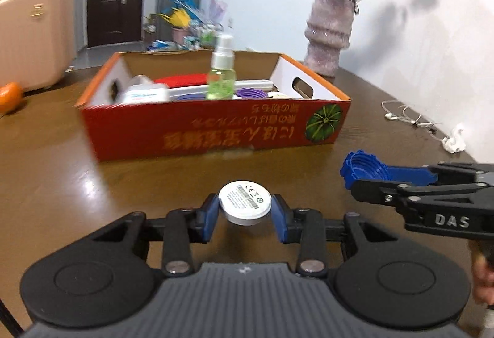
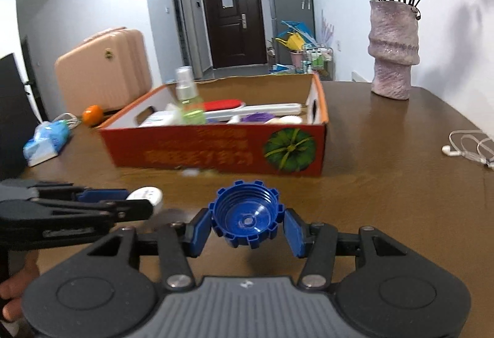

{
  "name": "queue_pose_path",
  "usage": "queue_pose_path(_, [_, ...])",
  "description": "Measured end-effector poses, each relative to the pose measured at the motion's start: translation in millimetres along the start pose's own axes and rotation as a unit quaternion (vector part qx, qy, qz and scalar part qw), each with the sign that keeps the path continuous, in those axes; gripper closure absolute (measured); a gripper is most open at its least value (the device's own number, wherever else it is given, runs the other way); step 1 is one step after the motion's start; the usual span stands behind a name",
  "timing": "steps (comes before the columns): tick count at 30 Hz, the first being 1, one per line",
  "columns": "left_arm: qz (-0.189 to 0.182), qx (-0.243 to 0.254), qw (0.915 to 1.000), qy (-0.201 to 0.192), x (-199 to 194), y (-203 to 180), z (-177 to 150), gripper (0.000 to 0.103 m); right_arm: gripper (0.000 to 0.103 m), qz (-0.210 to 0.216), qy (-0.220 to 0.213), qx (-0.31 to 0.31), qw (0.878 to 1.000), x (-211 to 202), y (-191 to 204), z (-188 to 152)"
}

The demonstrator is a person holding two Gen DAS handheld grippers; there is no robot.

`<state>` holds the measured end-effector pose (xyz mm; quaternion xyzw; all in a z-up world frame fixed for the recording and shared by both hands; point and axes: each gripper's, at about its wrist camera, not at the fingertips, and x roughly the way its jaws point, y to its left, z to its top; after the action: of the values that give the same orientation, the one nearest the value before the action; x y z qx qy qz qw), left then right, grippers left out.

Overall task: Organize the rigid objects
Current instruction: 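Carry the blue cap and white container into the box and open both grippers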

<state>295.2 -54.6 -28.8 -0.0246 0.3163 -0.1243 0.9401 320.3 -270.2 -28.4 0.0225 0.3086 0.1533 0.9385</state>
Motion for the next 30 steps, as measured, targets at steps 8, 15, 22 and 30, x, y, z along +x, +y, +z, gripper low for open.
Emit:
queue_pose_path(8, [0.031, -0.032, 0.9981, -0.043, -98, 11, -37, 0.066, 0.053, 0.047, -0.002, -0.004, 0.999, -46, 43, -36])
queue_pose_path(15, [0.020, -0.030, 0.9954, -0.089, -147, 8, -45, 0.066, 0.053, 0.046, -0.038, -0.017, 0.998, -97, 68, -47])
queue_pose_path(22, [0.004, -0.033, 0.9936, -0.107, -169, 7, -54, 0.066, 0.053, 0.029, -0.058, -0.009, 0.998, -131, 74, -58])
queue_pose_path(30, [-0.004, -0.030, 0.9920, -0.123, -171, 14, -42, 0.066, 0.053, 0.015, -0.070, -0.002, 0.997, -136, 70, -53])
